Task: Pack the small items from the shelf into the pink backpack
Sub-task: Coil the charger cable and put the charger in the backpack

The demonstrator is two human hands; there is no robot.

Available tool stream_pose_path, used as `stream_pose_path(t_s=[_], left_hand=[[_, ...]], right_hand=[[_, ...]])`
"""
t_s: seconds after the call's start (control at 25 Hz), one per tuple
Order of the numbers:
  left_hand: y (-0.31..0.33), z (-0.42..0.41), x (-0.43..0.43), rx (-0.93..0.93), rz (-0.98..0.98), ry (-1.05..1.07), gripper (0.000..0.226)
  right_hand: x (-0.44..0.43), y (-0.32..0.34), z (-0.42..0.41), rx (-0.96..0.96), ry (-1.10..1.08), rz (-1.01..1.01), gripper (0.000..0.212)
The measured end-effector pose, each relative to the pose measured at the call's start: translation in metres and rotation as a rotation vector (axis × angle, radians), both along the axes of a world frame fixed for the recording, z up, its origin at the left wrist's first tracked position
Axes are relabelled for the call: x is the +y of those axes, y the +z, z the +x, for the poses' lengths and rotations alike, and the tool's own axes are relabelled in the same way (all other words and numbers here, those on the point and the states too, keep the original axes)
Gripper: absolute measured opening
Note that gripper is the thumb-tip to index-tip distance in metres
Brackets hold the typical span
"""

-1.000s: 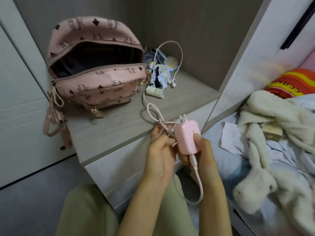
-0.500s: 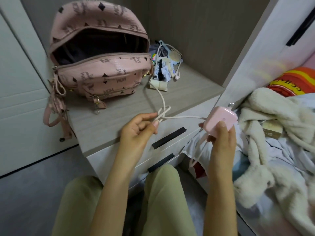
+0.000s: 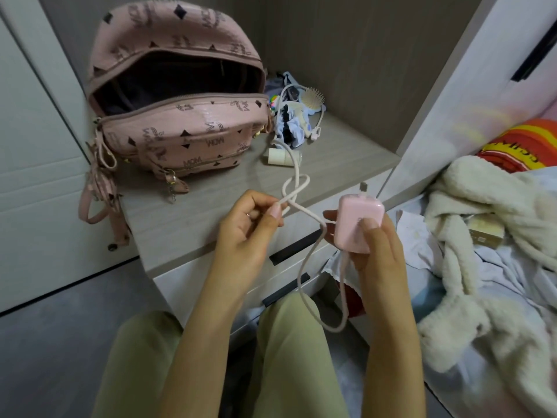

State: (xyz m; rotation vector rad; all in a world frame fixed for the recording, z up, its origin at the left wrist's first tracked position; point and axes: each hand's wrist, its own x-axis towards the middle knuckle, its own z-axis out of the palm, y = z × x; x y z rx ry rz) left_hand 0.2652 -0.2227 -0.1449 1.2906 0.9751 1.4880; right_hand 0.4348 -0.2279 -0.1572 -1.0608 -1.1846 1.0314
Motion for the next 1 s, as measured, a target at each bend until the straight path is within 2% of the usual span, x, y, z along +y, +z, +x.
stream_pose_path(t_s=[0.12,0.24,0.36,0.48,0.6,0.68,0.76,0.92,1.0], left_hand=[[0.003,-0.001,-0.003,0.066,0.022,-0.019,0.011],[0.002,0.0,-0.004,0.303,0.061,-0.077,0.015],[0.004,0.001,-0.005,0.365,0.071,-0.039,0.006],[0.006,-0.003,-0.006,0.39,0.132,0.07,0.008],[0.004,-0.009,-0.006,0.196,0.152,0.155,0.01],[0.002,-0.015,-0.003,0.028,0.096,0.194,0.015],[-0.002,-0.019,0.0,-0.1,0.034,0.229,0.022],[-0.007,-0.018,0.003,-0.181,0.054,0.256,0.021],[-0.008,-0.016,0.003,-0.185,0.059,0.246,0.019]], right_hand=[[-0.003,0.001,0.001,-0.077,0.16,-0.034,0.034],[-0.007,0.003,-0.01,-0.021,0.292,-0.052,0.038],[-0.006,0.007,-0.025,0.074,0.269,-0.073,0.037],[-0.006,0.012,-0.033,0.148,0.251,-0.097,0.034],[-0.009,0.014,-0.034,0.198,0.296,-0.135,0.034],[-0.012,0.014,-0.03,0.226,0.329,-0.138,0.029],[-0.015,0.012,-0.026,0.332,0.33,-0.137,0.032],[-0.014,0.009,-0.021,0.426,0.228,-0.171,0.029],[-0.012,0.007,-0.019,0.295,0.159,-0.183,0.025]])
